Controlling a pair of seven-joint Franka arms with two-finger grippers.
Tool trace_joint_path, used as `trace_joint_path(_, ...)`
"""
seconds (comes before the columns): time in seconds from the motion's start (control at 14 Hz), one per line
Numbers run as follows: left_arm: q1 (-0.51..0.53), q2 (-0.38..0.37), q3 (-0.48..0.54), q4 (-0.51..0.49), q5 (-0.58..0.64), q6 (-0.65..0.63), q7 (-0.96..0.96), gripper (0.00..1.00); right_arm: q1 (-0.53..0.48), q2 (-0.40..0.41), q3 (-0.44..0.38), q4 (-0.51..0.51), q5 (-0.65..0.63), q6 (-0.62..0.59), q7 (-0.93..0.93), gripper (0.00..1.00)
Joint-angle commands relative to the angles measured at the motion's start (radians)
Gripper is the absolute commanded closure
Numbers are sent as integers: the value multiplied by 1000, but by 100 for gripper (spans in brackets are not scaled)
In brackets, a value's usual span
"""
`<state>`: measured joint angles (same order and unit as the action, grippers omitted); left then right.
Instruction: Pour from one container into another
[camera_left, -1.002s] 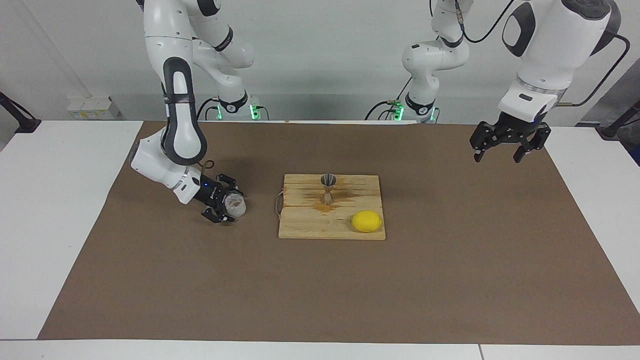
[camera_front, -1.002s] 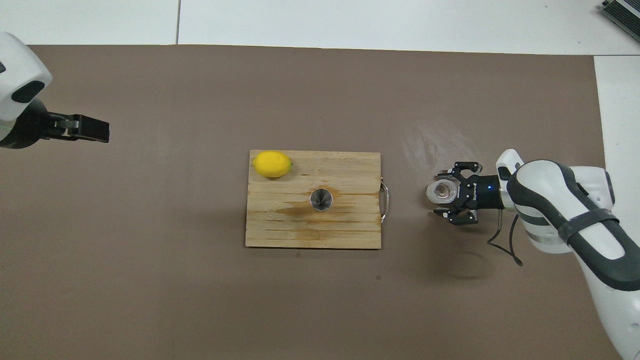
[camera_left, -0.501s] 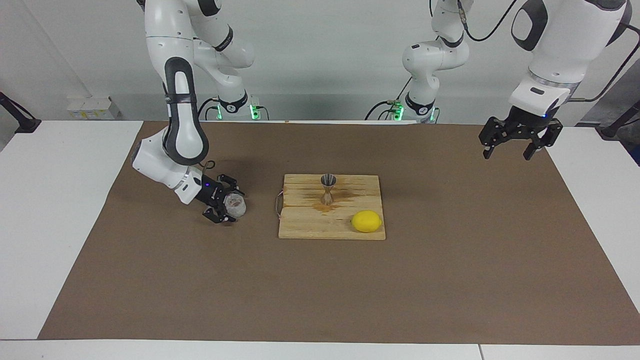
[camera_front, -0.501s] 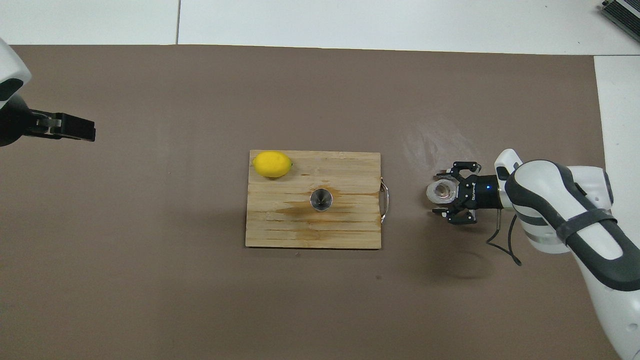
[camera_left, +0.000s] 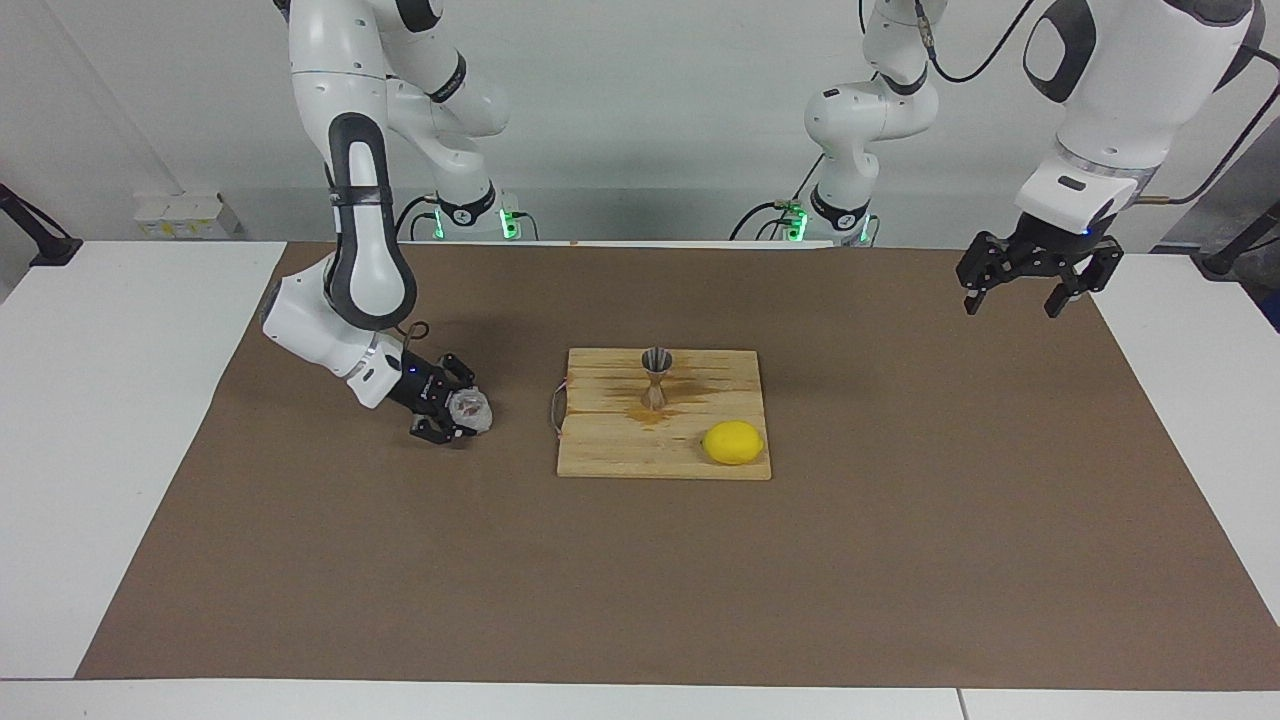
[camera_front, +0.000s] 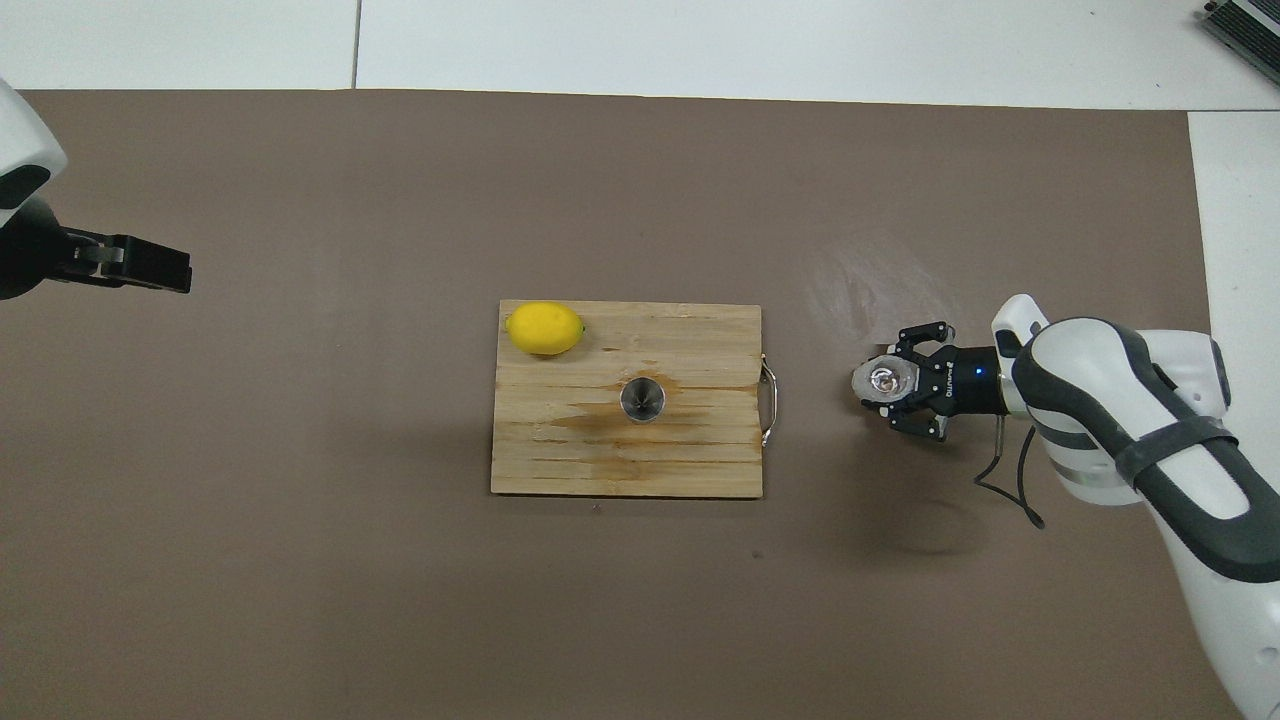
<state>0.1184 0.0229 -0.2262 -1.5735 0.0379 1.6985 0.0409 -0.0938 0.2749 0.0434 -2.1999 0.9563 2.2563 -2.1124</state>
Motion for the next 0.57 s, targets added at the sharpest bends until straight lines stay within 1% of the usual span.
trace_joint_path(0.0, -69, -3, 70, 7, 14, -23, 14, 0, 2, -5, 3, -14, 28, 16, -38, 86)
trace_joint_path(0.07, -78, -3, 76, 7, 14, -23, 14, 0, 5, -9, 3, -14, 27, 25, -37, 95)
trace_joint_path(0.14, -78, -3, 76, 7, 14, -23, 17, 0, 8, -20, 3, -14, 27, 32, -32, 100)
trace_joint_path(0.21, -72, -3, 76, 9, 14, -25, 17, 0, 9, -26, 4, -12, 27, 35, -32, 100)
trace_joint_path(0.36, -69, -5, 76, 9, 11, -22, 16, 0, 11, -54, 13, -9, 27, 92, -32, 100)
trace_joint_path(0.5, -66, -5, 76, 7, 8, -16, 13, 0, 48, -68, 13, -4, 27, 114, -9, 100)
